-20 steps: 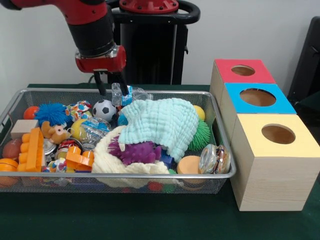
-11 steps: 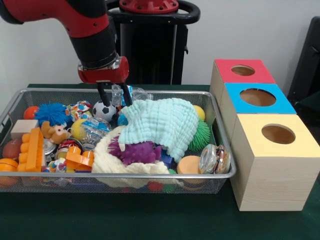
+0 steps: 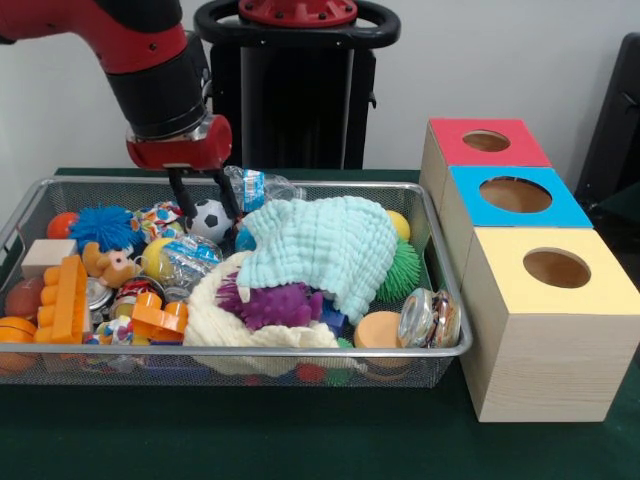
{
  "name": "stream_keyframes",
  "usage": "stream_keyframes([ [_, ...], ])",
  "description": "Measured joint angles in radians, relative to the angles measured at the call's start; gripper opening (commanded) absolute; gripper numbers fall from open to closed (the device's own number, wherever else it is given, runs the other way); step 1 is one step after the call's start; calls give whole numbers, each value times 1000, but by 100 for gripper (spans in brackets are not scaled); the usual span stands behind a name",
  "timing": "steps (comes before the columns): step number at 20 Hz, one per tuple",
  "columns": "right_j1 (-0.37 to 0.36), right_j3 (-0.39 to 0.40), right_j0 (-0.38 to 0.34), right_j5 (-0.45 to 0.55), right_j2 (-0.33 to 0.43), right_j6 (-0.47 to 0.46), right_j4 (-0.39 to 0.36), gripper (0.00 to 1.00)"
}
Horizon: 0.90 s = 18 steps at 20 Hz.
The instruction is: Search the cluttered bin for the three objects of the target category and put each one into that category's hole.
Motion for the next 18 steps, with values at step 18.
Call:
stream_keyframes([
  [18, 0, -81, -7, 93, 7, 0, 42, 100],
])
